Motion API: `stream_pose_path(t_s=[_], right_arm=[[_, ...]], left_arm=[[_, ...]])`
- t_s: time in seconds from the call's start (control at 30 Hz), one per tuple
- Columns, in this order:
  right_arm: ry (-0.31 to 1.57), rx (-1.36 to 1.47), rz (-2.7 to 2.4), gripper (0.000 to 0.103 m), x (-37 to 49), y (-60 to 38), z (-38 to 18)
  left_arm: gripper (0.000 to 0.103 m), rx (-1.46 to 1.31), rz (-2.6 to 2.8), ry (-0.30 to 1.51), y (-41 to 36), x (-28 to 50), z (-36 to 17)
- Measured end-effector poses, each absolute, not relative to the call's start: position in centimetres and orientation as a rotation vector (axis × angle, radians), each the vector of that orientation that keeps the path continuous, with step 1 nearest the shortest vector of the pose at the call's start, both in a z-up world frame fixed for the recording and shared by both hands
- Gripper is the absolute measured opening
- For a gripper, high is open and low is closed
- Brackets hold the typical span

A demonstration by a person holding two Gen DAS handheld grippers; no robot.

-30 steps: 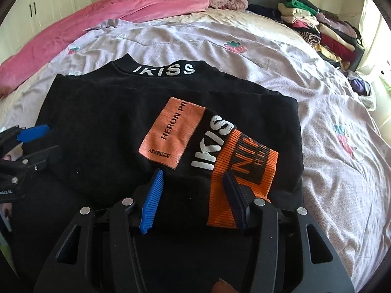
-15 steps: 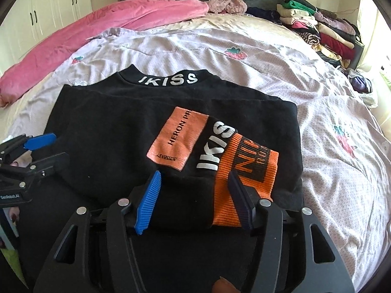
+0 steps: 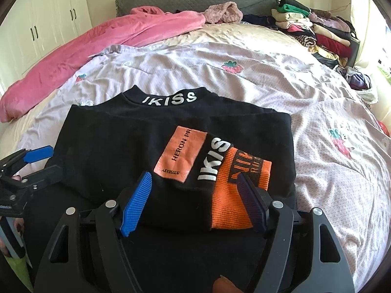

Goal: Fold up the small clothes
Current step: 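Lay the orange cuff flat on the shirt body and open the right tool, then move both open tools back toward the hem of the sweatshirt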

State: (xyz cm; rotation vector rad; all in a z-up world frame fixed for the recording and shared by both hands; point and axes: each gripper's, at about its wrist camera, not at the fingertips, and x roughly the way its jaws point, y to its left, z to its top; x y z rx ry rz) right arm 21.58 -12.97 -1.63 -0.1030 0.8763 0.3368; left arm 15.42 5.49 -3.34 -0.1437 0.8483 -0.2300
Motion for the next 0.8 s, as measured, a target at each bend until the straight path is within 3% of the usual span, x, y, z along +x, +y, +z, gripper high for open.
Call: stream_pose_path(t_s=[0.2, 0.23, 0.3, 0.8], right_arm=[[0.846, -0.077, 0.336, 0.071, 21.3, -13.3, -0.8], [0.845, -0.077, 0.335, 0.075, 21.3, -13.2, -0.8], [0.838, -0.082, 0.317, 0.099, 21.1, -13.3, -0.5], [0.746, -0.018, 0.358, 0.098, 18.9, -13.8, 3.2]], left_arm=[[0.093, -0.163, -0.225, 0.825, 5.9, 15.0, -2.4], [0.093, -0.164, -0.221, 0.823, 5.9, 14.9, -2.3], [0.093, -0.153, -0.212, 0.820, 5.9, 14.9, -2.1], [0.093, -0.160, -0.187, 0.790, 6.4, 13.0, -0.5]])
